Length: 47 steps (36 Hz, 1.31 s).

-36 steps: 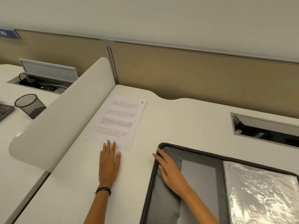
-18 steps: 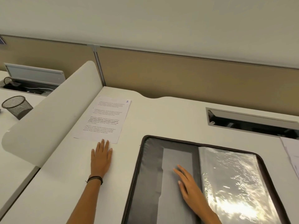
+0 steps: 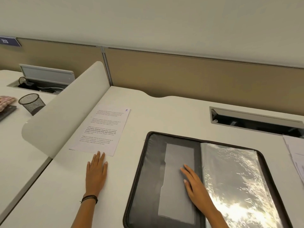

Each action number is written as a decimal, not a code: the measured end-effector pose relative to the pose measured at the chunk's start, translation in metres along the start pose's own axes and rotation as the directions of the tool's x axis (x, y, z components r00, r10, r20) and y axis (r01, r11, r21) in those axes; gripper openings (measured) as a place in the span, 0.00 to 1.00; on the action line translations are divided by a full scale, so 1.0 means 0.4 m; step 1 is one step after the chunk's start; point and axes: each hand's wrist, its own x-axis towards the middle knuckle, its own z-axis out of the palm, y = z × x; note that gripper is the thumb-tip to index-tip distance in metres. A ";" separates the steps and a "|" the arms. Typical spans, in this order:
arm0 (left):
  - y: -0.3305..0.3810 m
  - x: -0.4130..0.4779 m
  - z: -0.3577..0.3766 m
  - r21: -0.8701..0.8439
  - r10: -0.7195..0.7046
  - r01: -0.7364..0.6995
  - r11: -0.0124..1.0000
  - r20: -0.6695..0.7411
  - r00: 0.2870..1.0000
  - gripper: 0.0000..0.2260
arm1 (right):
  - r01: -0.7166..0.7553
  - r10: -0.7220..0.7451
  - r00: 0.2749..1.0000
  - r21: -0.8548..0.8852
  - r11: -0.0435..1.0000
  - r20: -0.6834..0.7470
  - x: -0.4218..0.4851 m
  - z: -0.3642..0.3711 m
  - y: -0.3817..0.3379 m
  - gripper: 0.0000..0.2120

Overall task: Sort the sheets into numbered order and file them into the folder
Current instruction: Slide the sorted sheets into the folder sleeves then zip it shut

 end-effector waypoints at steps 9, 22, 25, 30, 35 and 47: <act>0.043 -0.011 -0.022 -0.242 -0.024 0.027 0.970 0.018 1.000 0.24 | -0.020 0.023 0.996 0.033 0.999 -0.088 -0.044 -0.042 0.040 0.29; 0.425 -0.108 0.072 -0.473 0.199 -0.183 0.862 -0.018 0.980 0.20 | -0.111 0.121 0.973 0.062 0.992 -0.198 -0.196 -0.209 0.120 0.20; 0.495 -0.130 0.115 -0.489 0.302 -0.255 0.834 0.019 0.953 0.20 | -0.134 0.143 0.959 0.057 0.989 -0.244 -0.239 -0.245 0.154 0.22; 0.577 -0.177 0.169 -0.564 0.348 -0.228 0.794 0.113 0.931 0.18 | -0.172 0.180 0.924 0.054 0.984 -0.337 -0.305 -0.307 0.215 0.22; 0.665 -0.232 0.201 -0.566 0.374 -0.224 0.793 0.163 0.913 0.18 | -0.205 0.214 0.897 0.066 0.977 -0.387 -0.369 -0.354 0.287 0.22; 0.872 -0.384 0.328 -0.646 0.474 -0.262 0.717 0.176 0.863 0.17 | -0.243 0.193 0.784 -0.006 0.970 -0.590 -0.481 -0.457 0.434 0.21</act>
